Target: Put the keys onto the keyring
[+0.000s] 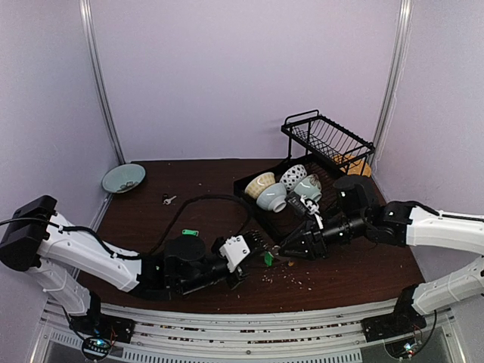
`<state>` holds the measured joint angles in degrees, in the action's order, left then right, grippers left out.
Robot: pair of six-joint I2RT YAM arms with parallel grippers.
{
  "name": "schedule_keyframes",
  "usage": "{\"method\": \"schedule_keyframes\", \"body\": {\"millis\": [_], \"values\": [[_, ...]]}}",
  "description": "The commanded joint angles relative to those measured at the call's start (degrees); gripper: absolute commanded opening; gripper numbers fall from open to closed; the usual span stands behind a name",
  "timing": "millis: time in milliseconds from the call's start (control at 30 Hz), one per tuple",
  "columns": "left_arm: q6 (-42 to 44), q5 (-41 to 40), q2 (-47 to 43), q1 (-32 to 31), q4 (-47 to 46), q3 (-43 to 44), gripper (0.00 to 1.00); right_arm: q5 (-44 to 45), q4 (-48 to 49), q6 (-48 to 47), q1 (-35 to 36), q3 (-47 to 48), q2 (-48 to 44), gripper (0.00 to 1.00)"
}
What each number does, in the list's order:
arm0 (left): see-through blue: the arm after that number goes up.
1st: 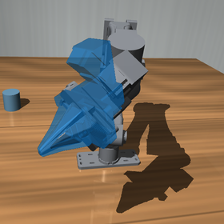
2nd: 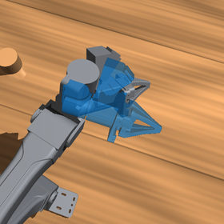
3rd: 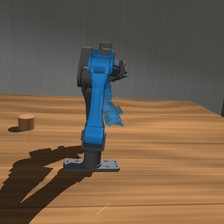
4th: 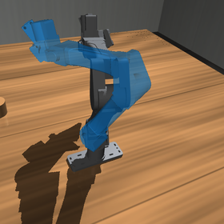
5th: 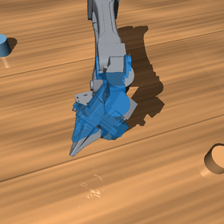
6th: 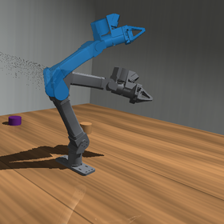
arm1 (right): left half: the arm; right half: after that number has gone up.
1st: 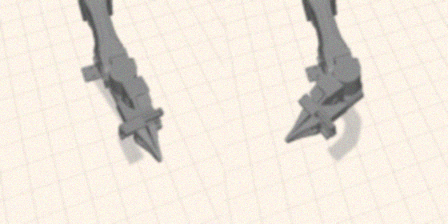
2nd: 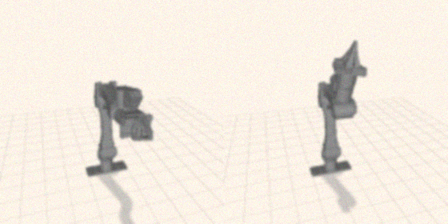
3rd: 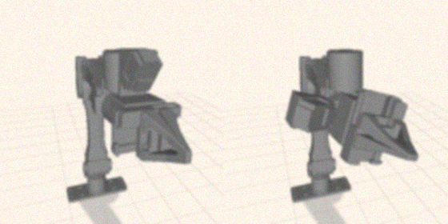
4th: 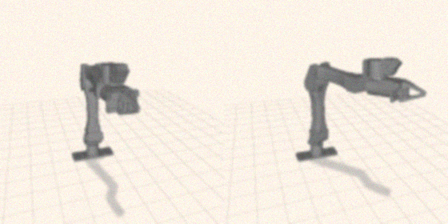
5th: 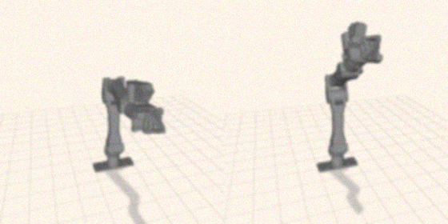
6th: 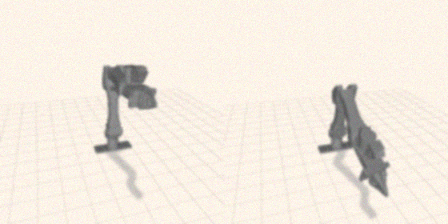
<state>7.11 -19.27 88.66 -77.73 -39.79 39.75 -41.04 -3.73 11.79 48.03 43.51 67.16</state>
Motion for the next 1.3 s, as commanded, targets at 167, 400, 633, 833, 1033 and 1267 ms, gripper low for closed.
{"method": "schedule_keyframes", "body": {"millis": [167,400,633,833,1033,1267], "values": [[-0.18,5.94,-3.85,-0.4,-6.34,-1.07,0.0,0.67,-9.41,-16.0,-1.14,8.48,-1.36,0.34],[-0.85,7.49,-6.35,-0.4,-7.22,-2.29,0.0,-5.49,-10.45,-28.52,0.46,12.76,2.69,0.29],[-0.79,8.22,-7.0,-0.4,-6.67,-2.56,0.0,-4.77,-8.1,-31.09,2.65,12.5,2.91,0.33],[-0.7,8.29,-7.36,-0.39,-6.59,-2.68,0.0,-2.01,-5.11,-30.86,4.09,12.72,4.45,0.23],[-0.65,8.52,-7.45,-0.4,-6.12,-2.57,0.0,-1.29,-6.3,-31.19,4.22,13.6,5.48,0.27],[-0.68,8.15,-7.71,-0.37,-5.39,-2.43,0.0,-0.18,-6.7,-31.37,4.3,13.35,5.68,0.25]]}}
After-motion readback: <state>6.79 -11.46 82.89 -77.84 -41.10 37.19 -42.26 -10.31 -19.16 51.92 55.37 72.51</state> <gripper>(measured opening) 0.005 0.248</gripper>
